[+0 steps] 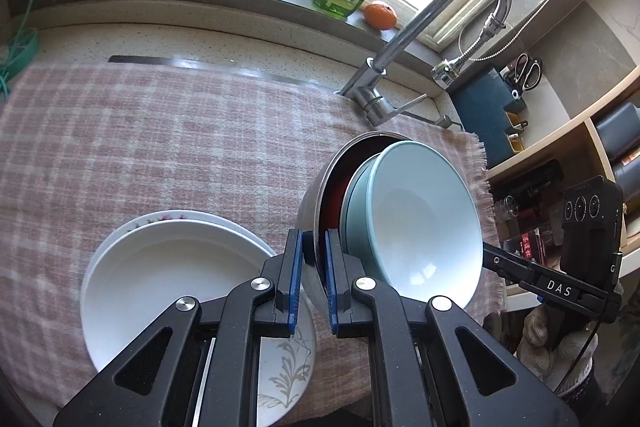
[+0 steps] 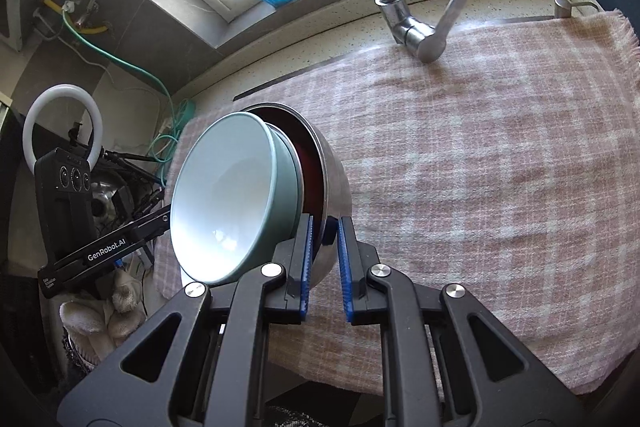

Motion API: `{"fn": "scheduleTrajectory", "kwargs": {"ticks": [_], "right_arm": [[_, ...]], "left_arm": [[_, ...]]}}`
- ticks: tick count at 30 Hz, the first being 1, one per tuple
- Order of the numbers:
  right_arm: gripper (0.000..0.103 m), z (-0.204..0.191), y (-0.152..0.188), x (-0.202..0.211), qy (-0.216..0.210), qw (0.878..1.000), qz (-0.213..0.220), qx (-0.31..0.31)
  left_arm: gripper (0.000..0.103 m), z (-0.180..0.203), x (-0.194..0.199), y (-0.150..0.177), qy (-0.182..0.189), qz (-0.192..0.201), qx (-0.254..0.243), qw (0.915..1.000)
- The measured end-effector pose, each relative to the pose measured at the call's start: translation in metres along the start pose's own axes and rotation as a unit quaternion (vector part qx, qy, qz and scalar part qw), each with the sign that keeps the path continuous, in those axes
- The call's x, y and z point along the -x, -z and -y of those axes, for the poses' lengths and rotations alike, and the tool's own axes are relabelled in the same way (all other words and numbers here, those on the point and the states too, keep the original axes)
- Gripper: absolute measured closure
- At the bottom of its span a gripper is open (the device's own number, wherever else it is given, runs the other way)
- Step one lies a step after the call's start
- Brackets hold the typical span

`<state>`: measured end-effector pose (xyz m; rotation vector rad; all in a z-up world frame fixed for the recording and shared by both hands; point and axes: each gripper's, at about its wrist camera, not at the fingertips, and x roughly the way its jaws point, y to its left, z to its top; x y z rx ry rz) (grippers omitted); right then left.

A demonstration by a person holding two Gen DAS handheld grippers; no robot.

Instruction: Organize plates and bowls

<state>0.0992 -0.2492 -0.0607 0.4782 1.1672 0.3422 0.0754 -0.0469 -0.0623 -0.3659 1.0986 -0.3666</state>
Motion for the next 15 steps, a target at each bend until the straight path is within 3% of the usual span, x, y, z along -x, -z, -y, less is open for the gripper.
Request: {"fn": "scheduleTrajectory", "kwargs": {"ticks": [15], "right_arm": [[0.09, -0.071, 0.017, -0.036, -0.04, 0.996, -0.047, 0.068]], "left_arm": [[0.095, -0.06, 0.058, 0.035, -0.033, 0.045, 0.076, 0.9955]]}}
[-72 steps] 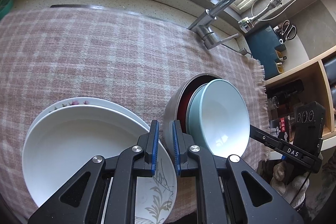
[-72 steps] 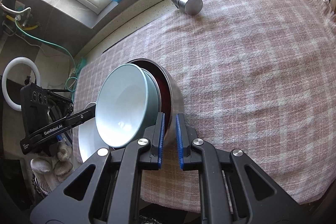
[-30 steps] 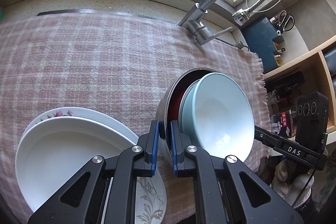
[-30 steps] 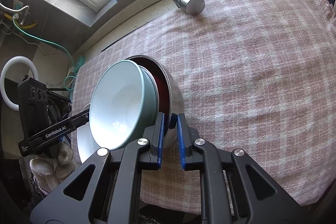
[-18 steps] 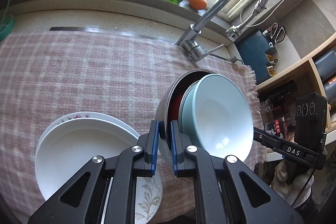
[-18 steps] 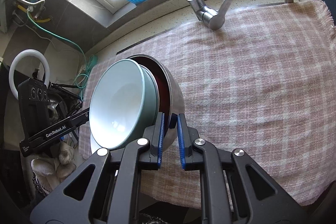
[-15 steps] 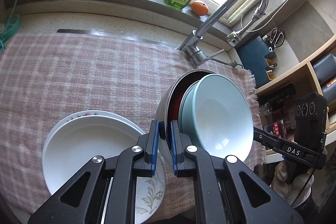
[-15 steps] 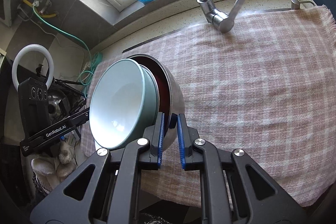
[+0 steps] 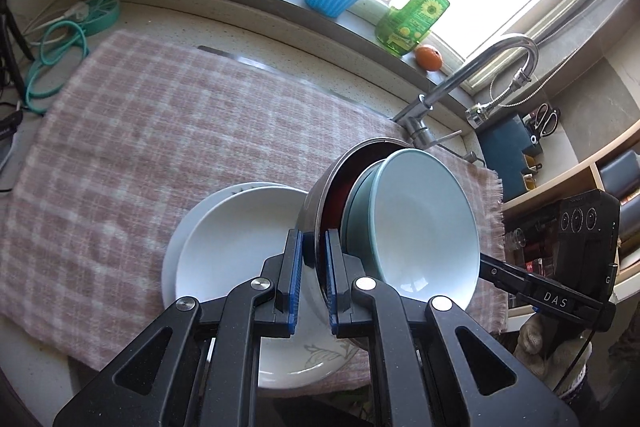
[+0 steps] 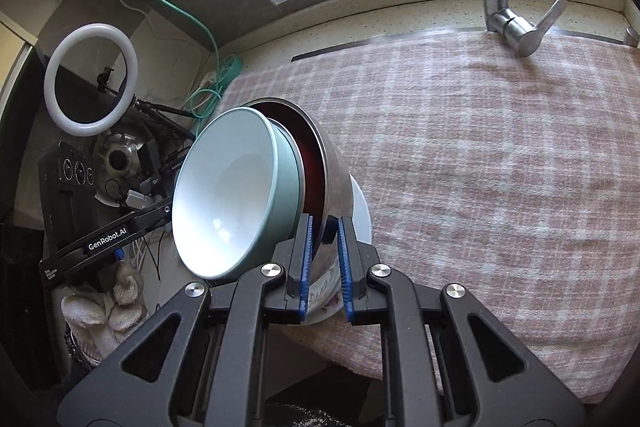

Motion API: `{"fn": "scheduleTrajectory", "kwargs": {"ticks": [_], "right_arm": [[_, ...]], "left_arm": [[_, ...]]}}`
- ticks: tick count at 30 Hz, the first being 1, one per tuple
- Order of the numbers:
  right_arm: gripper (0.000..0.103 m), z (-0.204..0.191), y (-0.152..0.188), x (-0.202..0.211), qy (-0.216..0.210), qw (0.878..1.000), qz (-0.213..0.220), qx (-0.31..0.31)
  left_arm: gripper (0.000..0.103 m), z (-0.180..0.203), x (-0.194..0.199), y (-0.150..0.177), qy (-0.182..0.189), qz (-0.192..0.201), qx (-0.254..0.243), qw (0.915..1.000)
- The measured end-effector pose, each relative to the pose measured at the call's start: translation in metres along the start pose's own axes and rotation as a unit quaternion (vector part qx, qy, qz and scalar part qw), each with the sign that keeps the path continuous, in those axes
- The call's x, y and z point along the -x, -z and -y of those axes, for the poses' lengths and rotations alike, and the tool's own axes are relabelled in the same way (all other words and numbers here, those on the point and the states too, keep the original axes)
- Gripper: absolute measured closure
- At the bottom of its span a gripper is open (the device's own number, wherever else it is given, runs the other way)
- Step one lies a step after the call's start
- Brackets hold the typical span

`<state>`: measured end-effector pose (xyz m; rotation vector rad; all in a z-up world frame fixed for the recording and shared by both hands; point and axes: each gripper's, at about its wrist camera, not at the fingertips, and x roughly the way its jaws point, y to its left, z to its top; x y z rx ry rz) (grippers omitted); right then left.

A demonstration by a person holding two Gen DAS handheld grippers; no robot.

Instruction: Organize plates and bowls

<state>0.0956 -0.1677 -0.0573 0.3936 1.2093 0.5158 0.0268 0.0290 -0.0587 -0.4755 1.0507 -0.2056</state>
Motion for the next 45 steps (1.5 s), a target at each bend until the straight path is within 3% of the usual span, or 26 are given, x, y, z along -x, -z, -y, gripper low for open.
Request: {"fn": "scheduleTrajectory", "kwargs": {"ticks": [12, 22, 39, 45], "right_arm": [[0.09, -0.024, 0.017, -0.039, -0.003, 0.999, -0.037, 0.012], [0.09, -0.026, 0.023, -0.052, 0.011, 0.999, -0.043, 0.006], [0.088, -0.032, 0.025, -0.05, 0.031, 0.999, -0.024, 0.0], [0.086, -0.038, 0.026, -0.043, 0.055, 0.998, 0.001, -0.007]], "left_arm": [[0.096, -0.043, 0.008, 0.019, -0.02, -0.01, 0.035, 0.9991], [0.096, -0.052, 0.003, 0.025, -0.023, -0.027, 0.03, 0.9989], [0.095, -0.053, -0.001, 0.02, -0.017, -0.037, 0.005, 0.9992], [0.087, -0.057, 0.008, 0.011, -0.025, -0.032, -0.023, 0.9989]]}}
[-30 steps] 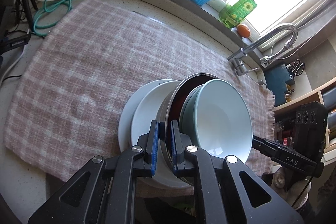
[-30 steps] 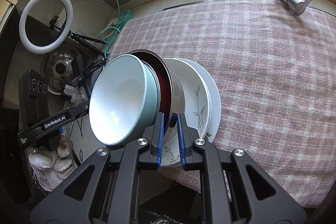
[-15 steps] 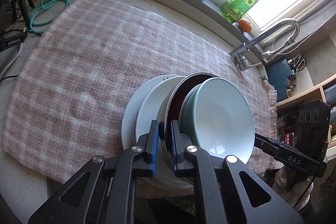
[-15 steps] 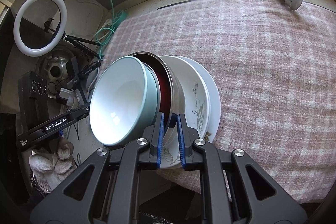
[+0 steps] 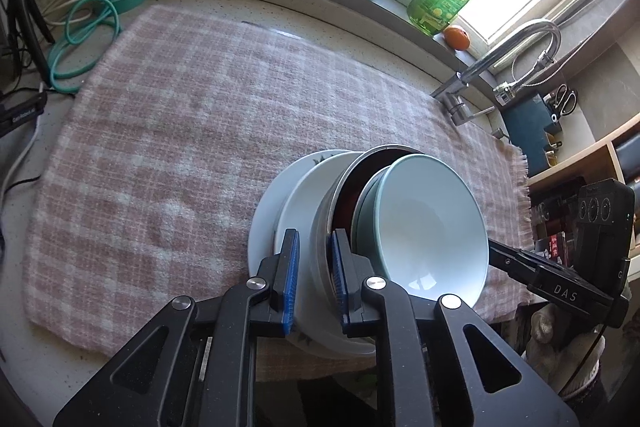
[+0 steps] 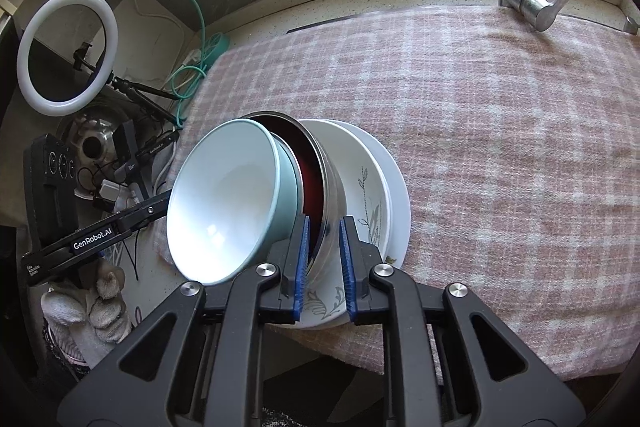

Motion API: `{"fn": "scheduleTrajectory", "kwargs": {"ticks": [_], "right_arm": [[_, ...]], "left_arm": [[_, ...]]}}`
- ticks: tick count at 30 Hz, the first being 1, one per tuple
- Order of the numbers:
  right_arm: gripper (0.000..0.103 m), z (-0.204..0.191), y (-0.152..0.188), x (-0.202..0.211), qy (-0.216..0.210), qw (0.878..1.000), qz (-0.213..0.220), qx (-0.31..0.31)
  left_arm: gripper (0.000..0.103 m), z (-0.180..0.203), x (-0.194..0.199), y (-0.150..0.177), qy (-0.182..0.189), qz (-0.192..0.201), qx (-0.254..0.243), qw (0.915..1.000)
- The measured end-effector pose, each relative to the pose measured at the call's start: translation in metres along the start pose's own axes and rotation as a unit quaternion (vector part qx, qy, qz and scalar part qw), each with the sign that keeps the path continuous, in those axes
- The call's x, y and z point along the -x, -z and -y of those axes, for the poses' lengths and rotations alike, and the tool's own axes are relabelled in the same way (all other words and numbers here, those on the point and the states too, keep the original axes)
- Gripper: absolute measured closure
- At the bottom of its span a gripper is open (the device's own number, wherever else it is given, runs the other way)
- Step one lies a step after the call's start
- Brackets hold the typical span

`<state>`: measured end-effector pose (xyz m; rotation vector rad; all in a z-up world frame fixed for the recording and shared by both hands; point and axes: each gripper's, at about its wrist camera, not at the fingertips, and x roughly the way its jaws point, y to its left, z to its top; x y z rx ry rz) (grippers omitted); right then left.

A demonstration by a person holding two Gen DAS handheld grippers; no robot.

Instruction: Organize plates and bowls

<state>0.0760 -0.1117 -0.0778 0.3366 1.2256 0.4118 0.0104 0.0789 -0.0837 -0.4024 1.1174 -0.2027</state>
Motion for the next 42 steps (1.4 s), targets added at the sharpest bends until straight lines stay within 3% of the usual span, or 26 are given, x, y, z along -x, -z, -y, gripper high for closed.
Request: {"fn": "scheduleTrajectory", "kwargs": {"ticks": [4, 6, 11, 16, 19, 21, 23, 27, 42], "right_arm": [[0.075, -0.005, 0.001, 0.02, 0.015, 0.999, 0.036, 0.001], [0.065, -0.008, 0.002, 0.03, 0.019, 0.999, 0.048, 0.011], [0.059, -0.014, 0.004, 0.054, 0.039, 0.995, 0.073, 0.05], [0.04, -0.016, 0.015, 0.078, 0.057, 0.99, 0.104, 0.081], [0.032, -0.017, 0.024, 0.087, 0.057, 0.988, 0.112, 0.089], [0.023, -0.017, 0.03, 0.091, 0.061, 0.987, 0.122, 0.089], [0.021, -0.016, 0.036, 0.095, 0.064, 0.986, 0.132, 0.082], [0.02, -0.015, 0.045, 0.098, 0.075, 0.984, 0.143, 0.072], [0.02, -0.021, 0.049, 0.105, 0.089, 0.981, 0.155, 0.076]], "left_arm": [[0.087, 0.001, 0.019, -0.003, -0.027, 0.026, -0.025, 0.999], [0.087, 0.003, 0.031, -0.003, -0.039, 0.044, -0.028, 0.9979], [0.083, 0.025, 0.059, 0.008, -0.065, 0.097, -0.034, 0.9926], [0.055, 0.06, 0.07, 0.032, -0.093, 0.125, -0.065, 0.9857], [0.043, 0.072, 0.073, 0.047, -0.1, 0.127, -0.064, 0.9848], [0.035, 0.078, 0.073, 0.055, -0.123, 0.133, -0.069, 0.981], [0.032, 0.08, 0.074, 0.061, -0.143, 0.133, -0.066, 0.9786], [0.032, 0.083, 0.075, 0.067, -0.148, 0.128, -0.061, 0.9789], [0.031, 0.091, 0.081, 0.065, -0.132, 0.132, -0.069, 0.98]]}}
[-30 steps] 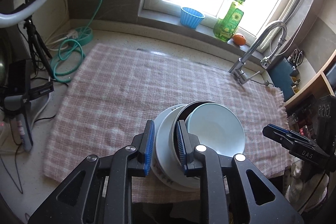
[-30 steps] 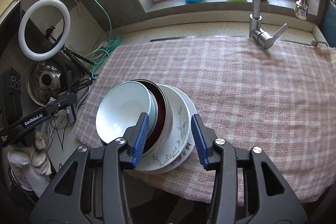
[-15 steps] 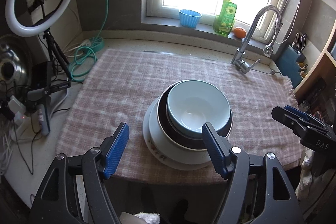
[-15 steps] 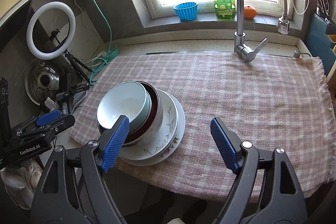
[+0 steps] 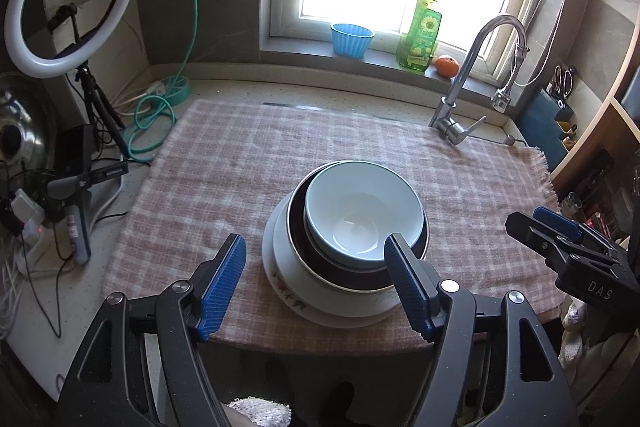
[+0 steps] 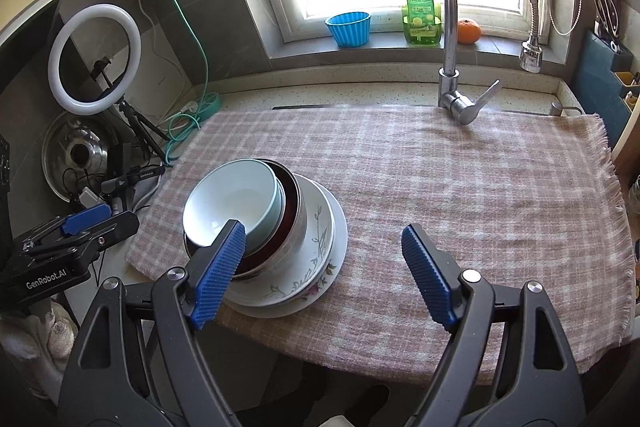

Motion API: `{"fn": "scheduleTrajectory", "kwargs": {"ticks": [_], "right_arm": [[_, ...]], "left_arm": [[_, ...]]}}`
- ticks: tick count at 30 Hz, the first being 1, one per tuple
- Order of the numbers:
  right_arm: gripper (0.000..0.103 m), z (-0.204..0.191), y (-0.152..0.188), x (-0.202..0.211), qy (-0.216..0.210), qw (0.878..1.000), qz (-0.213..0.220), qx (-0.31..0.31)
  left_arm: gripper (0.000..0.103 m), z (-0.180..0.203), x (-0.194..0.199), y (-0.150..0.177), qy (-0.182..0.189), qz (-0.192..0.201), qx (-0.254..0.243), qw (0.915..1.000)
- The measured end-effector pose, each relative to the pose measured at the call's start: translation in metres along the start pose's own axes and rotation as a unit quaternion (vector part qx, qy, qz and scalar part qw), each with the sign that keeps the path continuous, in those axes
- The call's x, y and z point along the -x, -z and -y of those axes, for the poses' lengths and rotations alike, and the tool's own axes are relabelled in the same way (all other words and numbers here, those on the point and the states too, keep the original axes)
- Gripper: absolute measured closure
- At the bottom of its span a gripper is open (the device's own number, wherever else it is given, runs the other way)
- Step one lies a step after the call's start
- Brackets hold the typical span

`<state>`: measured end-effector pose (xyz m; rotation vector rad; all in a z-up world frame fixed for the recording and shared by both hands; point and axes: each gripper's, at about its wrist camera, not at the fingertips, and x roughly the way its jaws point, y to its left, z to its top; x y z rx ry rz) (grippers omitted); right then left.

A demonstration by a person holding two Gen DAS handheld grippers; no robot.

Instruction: Organize plates and bowls

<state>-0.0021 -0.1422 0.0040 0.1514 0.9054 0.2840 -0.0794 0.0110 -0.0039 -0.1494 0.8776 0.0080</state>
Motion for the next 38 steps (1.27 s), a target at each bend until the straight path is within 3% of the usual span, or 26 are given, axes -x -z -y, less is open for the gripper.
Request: {"fn": "scheduleTrajectory", "kwargs": {"ticks": [38], "right_arm": [[0.02, 0.0027, -0.0007, -0.0077, 0.001, 1.0, -0.006, -0.007]], "left_arm": [[0.031, 0.0048, -0.0074, -0.0013, -0.003, 0.0, -0.015, 0.9999]]}}
